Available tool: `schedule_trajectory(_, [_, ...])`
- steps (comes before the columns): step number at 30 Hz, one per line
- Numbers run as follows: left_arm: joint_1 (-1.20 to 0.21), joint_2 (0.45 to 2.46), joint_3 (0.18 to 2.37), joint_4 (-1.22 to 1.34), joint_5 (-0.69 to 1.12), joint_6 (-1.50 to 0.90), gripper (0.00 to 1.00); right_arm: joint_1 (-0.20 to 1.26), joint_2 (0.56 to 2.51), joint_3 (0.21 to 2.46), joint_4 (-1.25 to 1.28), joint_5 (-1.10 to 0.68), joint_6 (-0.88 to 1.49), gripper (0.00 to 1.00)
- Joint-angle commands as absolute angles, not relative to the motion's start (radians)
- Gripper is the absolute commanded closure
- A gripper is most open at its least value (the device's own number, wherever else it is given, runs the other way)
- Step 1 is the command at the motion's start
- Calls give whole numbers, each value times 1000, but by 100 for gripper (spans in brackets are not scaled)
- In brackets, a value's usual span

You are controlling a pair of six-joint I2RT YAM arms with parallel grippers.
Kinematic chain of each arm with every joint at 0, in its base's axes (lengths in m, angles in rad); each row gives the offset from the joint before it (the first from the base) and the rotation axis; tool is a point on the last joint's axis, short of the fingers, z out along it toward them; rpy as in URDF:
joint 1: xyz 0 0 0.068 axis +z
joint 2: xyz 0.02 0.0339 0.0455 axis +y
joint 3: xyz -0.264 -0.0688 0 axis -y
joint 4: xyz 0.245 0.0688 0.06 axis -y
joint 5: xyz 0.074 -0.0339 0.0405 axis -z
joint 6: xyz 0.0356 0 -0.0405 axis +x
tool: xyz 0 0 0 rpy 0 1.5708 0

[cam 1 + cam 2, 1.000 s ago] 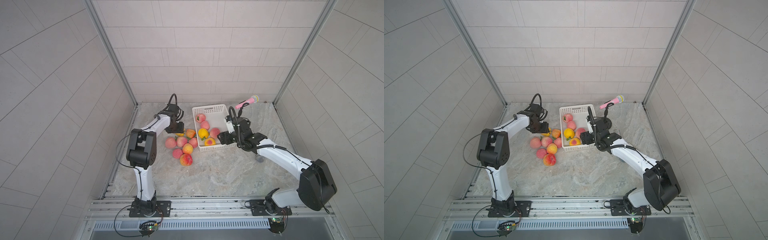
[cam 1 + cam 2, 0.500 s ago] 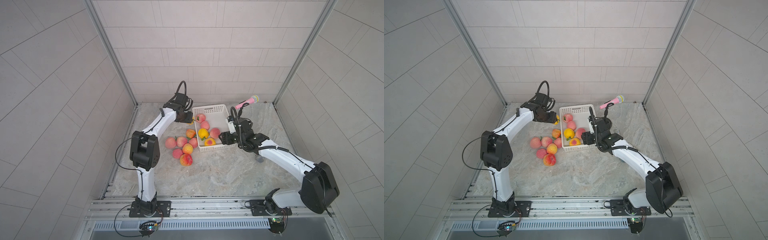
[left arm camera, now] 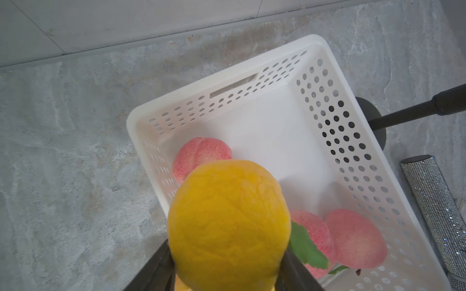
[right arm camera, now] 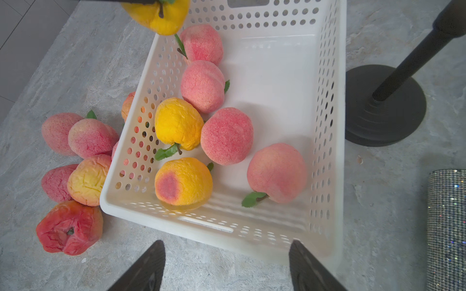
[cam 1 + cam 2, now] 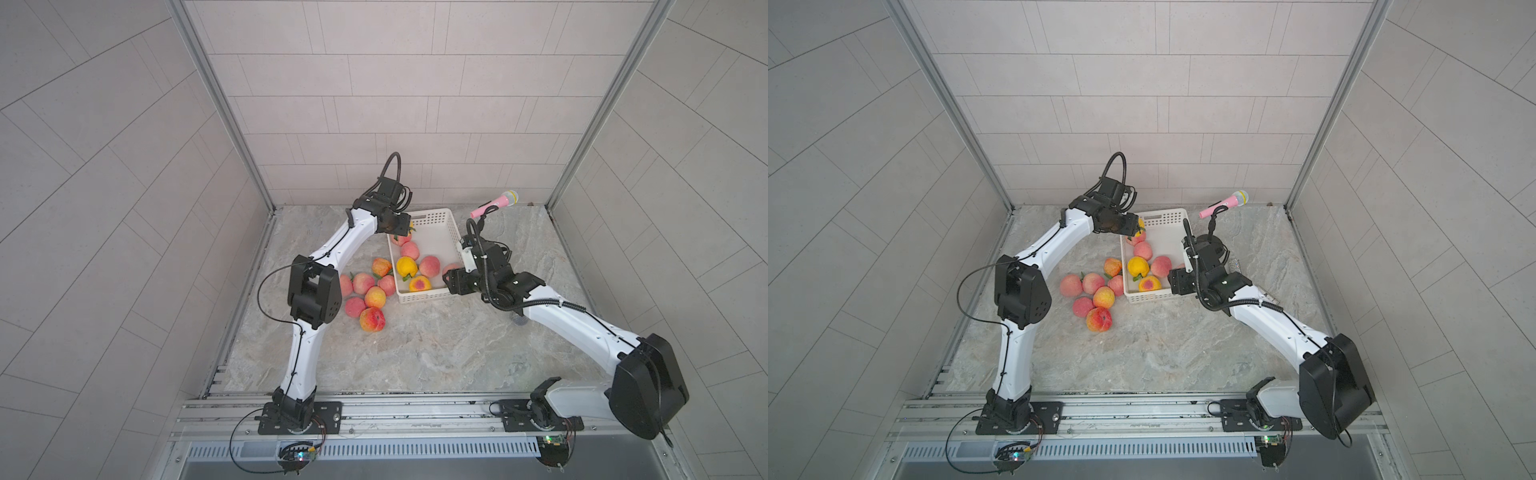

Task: Put the peaches into the basket
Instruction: Place the peach in the basket.

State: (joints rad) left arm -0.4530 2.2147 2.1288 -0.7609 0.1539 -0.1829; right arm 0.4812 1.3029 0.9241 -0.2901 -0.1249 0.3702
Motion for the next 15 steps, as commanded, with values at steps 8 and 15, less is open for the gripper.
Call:
schedule_trajectory(8, [-506, 2354, 2279, -735, 110, -171, 39, 476, 1273, 903, -299, -123, 382, 22])
schedule_trajectory(15, [-516, 2431, 2319, -690, 81, -151, 39, 477, 1283, 898, -291, -144, 380, 23])
